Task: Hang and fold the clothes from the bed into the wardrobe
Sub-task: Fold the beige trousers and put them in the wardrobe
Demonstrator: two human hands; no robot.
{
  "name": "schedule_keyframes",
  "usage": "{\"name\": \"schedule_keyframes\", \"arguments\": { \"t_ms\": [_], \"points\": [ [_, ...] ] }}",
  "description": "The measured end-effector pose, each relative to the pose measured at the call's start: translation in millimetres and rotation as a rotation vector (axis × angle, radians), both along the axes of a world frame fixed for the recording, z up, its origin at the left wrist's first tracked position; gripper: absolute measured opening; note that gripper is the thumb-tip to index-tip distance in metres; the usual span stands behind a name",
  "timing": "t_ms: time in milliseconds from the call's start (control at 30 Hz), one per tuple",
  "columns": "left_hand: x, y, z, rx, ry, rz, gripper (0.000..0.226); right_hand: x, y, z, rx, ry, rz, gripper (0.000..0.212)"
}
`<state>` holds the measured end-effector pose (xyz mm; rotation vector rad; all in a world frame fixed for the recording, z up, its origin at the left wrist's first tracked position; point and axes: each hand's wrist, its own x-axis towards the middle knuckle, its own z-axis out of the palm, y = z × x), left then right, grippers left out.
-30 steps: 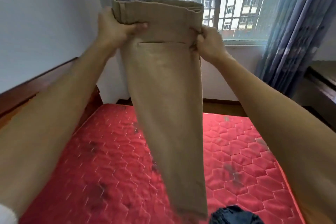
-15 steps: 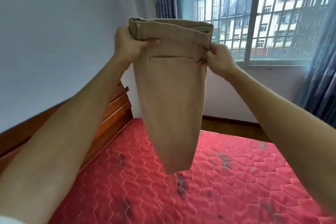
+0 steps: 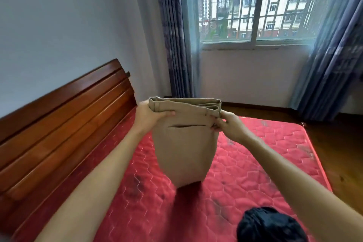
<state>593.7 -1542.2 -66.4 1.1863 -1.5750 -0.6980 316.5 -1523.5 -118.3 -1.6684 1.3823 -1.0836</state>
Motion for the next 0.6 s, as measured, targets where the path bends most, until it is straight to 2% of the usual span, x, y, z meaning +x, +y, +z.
{"name": "schedule_keyframes", "arguments": {
  "t_ms": [333, 467, 600],
  "points": [
    [11, 135, -178, 0.481, 0.084, 0.025, 0.048, 4, 142, -160, 0.387, 0.113, -0.009, 0.013],
    [8, 188, -246, 0.650, 0.177, 0.062, 0.052, 6, 193, -216, 0.514, 0.166, 0.001, 0.017],
    [5, 223, -298, 0.819, 0.195, 0.083, 0.043, 8, 228, -255, 0.620, 0.225, 0.014, 0.016]
  ]
}}
